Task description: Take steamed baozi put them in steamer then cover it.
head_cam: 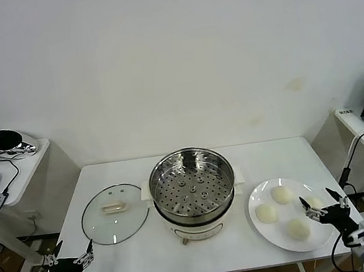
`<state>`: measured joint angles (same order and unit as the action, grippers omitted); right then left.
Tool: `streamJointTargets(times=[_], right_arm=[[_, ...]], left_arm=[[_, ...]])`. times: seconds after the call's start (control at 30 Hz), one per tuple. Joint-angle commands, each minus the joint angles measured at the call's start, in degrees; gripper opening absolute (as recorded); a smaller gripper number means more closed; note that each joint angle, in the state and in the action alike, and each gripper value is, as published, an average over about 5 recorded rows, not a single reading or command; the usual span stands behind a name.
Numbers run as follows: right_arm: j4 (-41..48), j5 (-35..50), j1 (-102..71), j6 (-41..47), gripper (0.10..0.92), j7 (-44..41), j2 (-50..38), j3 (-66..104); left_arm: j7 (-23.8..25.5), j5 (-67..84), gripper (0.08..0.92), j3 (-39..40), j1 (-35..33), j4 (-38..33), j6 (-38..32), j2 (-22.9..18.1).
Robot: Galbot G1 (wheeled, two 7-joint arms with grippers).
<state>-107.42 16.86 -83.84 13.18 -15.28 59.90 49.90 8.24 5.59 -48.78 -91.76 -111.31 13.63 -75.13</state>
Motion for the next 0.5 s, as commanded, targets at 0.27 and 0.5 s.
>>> streamJointTargets(times=[0.27, 0.5], right_arm=[[2.6, -12.7, 12.5, 3.7, 0.823, -14.5, -15.5, -1.7], [7.9, -23.5, 27.5, 5.6, 0.823, -35.4, -27.7, -11.2]], left_arm=[[-0.1, -1.8, 0.823, 0.3, -1.1, -2.5, 0.0, -0.8], [-0.4, -2.8, 0.823, 0.8, -1.6, -3.5, -0.1, -2.7]])
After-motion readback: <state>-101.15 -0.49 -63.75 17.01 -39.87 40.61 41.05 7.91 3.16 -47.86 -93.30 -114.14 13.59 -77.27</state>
